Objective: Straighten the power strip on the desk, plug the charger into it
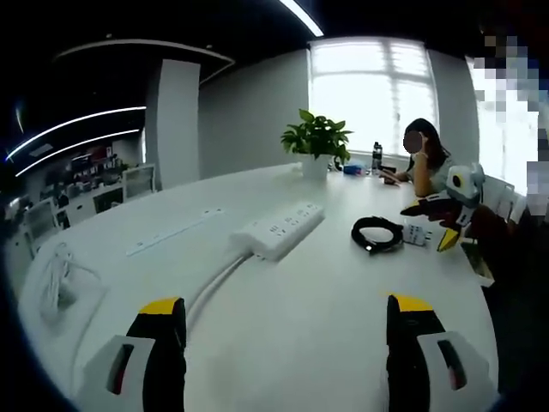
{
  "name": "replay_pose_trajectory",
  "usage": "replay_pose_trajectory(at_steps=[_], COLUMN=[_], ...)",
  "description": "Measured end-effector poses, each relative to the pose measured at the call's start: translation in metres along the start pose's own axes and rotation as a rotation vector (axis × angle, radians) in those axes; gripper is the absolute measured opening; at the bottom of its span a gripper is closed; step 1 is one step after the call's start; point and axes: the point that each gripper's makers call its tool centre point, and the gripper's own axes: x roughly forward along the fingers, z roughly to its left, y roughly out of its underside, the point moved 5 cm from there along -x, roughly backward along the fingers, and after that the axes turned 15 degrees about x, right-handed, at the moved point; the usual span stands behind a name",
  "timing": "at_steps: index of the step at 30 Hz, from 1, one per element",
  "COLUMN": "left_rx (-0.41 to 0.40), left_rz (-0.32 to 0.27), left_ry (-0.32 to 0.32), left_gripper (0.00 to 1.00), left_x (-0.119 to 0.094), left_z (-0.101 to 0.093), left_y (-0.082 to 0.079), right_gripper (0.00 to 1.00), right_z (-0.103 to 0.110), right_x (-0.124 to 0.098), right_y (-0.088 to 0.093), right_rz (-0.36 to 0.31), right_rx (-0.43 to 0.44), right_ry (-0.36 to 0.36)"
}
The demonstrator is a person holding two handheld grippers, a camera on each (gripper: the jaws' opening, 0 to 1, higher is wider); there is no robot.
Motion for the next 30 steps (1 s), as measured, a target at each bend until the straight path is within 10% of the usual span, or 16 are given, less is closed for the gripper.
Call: replay_pose_trajectory(at_steps=[30], left_rx=[-0.037], left_rz=[-0.027], left_ry=[0.023], left_gripper=[0.99], left_x=[-0.0003], left_z=[-0.001], left_y=[-0.0026], right_gripper=[0.62], right_z=[0.0007], right_x=[0.0036], right_y=[0.0055], right_rz=[0.004], right_rx=[0.03], right_ry=[-0.033])
